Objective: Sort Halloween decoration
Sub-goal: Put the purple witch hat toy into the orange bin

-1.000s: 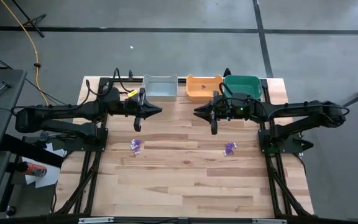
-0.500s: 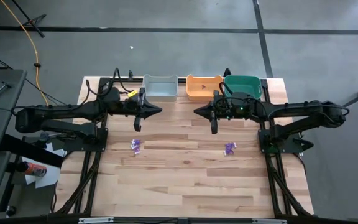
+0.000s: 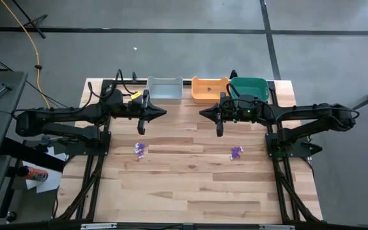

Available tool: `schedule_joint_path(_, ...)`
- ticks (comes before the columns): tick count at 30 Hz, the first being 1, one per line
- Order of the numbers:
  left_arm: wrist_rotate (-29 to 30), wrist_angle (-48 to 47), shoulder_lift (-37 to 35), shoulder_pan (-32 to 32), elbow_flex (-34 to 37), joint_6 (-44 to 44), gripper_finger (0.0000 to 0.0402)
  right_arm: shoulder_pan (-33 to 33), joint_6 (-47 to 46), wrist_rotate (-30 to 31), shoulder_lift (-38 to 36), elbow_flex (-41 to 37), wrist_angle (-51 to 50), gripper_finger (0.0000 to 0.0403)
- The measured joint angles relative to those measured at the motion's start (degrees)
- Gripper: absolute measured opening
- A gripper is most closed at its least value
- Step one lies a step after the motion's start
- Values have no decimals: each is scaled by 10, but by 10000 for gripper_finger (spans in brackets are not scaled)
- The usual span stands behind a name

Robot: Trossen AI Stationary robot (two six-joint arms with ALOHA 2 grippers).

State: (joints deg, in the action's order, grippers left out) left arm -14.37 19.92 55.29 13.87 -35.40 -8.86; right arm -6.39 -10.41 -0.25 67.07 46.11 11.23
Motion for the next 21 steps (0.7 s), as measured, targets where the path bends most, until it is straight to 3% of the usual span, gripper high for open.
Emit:
schedule_joint_path(3,0,0,0,0,0,0,0,-3,-65,-10,0,0,-49,7)
schedule_joint_path(5,0,0,0,0,0,0,0,-4,-131,-49,-4,0,-116,8)
schedule_joint_path(9,0,-1,0,0,0,0,0,25,-220,-137,-5,1,-308,15)
schedule_joint_path(11,4,-6,0,0,0,1,0,60,-228,-143,-4,1,-406,22)
schedule_joint_path(16,62,-29,0,0,-1,1,0,160,-287,-104,-4,0,-597,56)
schedule_joint_path(21,76,-34,0,0,-1,1,0,250,-380,-18,-4,-35,-618,114)
